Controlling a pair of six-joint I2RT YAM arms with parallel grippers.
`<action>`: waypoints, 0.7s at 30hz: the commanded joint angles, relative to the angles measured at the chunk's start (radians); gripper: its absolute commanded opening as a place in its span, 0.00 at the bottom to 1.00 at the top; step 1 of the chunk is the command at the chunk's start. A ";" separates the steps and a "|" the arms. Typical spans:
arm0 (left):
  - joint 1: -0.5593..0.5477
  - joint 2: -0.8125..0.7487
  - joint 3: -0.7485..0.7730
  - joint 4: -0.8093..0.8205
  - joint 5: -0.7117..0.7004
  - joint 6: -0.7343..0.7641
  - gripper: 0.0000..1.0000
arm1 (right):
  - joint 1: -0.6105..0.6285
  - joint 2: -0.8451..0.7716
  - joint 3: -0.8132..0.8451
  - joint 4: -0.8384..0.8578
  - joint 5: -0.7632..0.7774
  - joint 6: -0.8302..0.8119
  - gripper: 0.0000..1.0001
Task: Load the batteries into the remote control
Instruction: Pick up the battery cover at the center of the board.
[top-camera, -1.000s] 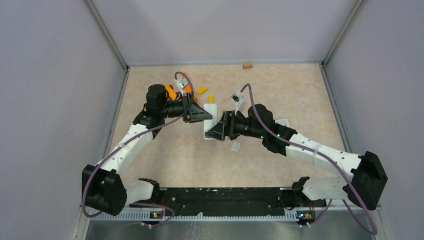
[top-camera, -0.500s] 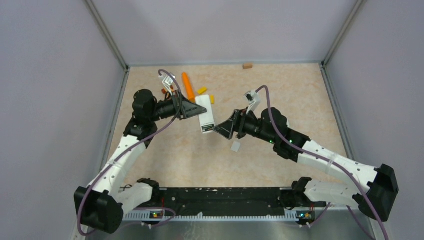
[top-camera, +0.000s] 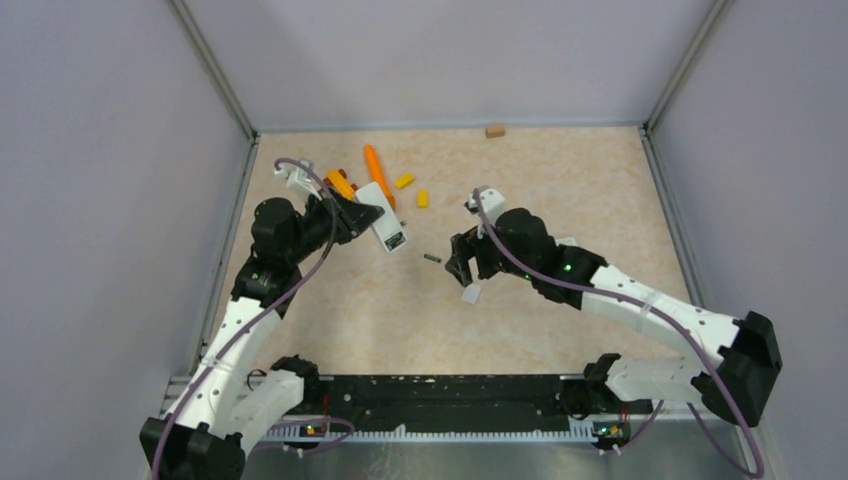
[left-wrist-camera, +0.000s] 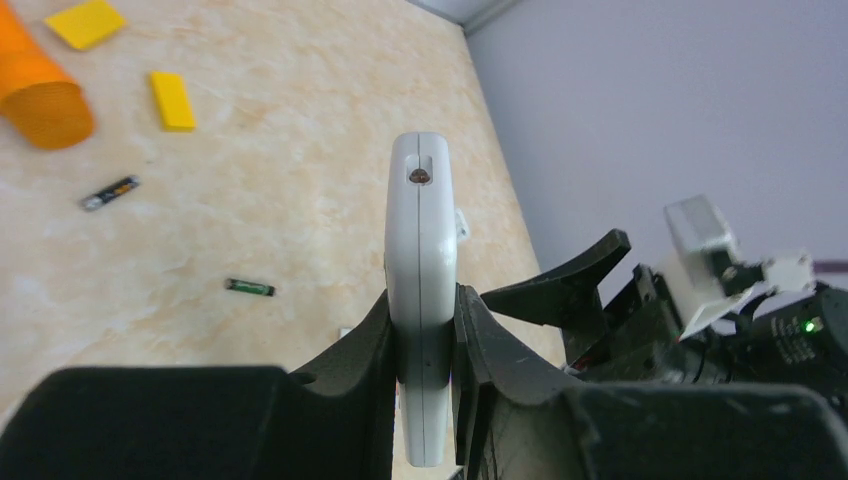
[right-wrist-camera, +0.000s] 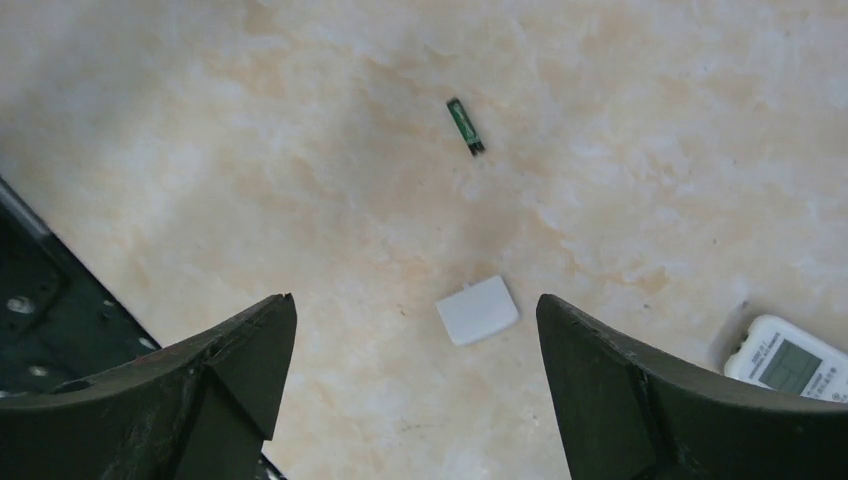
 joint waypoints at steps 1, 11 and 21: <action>0.005 -0.084 -0.083 0.010 -0.201 -0.047 0.00 | -0.006 0.110 0.022 -0.120 0.014 -0.185 0.96; 0.005 -0.118 -0.174 0.063 -0.204 -0.100 0.00 | -0.006 0.333 -0.012 -0.055 0.023 -0.420 0.92; 0.006 -0.118 -0.149 0.044 -0.212 -0.077 0.00 | -0.034 0.486 0.034 -0.103 -0.052 -0.488 0.64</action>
